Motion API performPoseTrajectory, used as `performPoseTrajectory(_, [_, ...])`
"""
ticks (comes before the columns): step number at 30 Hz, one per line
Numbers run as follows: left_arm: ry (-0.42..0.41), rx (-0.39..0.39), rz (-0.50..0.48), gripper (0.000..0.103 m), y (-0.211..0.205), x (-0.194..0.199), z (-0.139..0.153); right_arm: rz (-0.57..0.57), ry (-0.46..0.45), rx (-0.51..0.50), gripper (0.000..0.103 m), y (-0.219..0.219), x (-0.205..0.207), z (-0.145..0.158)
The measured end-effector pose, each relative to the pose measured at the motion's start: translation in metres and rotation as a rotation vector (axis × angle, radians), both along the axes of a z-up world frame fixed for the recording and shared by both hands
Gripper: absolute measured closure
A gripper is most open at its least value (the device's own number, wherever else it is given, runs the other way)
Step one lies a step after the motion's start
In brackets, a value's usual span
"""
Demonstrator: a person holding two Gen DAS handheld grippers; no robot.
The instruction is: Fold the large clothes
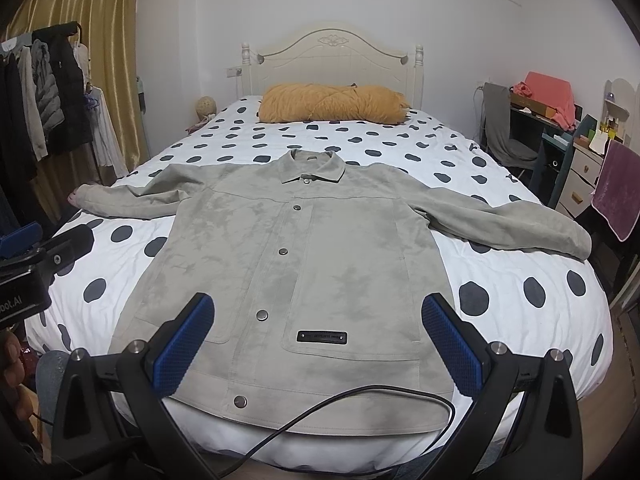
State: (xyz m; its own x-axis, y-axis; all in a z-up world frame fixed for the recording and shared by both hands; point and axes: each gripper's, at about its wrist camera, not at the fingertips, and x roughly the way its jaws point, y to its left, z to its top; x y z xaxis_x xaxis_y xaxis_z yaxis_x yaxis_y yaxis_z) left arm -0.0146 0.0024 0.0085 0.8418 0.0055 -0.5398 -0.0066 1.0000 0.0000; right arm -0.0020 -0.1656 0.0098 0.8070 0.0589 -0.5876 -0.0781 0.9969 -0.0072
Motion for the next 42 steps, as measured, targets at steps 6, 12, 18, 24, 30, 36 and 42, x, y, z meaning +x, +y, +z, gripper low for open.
performPoseTrajectory(6, [0.001,-0.002,-0.001,0.000,0.000,0.000,0.000,0.001,0.002,0.001,0.000,0.000,-0.001,0.000])
performPoseTrajectory(12, [0.001,-0.001,-0.001,0.000,0.000,0.000,0.000,0.002,0.001,0.002,0.000,0.000,-0.001,0.000])
performPoseTrajectory(18, [0.005,-0.019,0.001,0.000,0.001,0.000,-0.001,0.006,0.002,0.006,0.000,0.001,0.000,0.000])
performPoseTrajectory(24, [0.025,-0.153,0.026,0.000,0.036,0.011,0.000,0.030,0.015,0.007,0.000,0.015,0.000,-0.004])
performPoseTrajectory(30, [0.018,-0.263,0.083,0.000,0.090,0.034,0.002,0.032,0.016,0.013,0.000,0.015,0.009,-0.006])
performPoseTrajectory(36, [0.025,-0.400,0.071,0.000,0.149,0.059,-0.006,0.055,0.035,-0.009,0.000,0.025,0.020,-0.010])
performPoseTrajectory(42, [0.055,-0.497,0.117,0.000,0.239,0.099,-0.020,0.082,0.046,-0.032,0.000,0.037,0.034,-0.014])
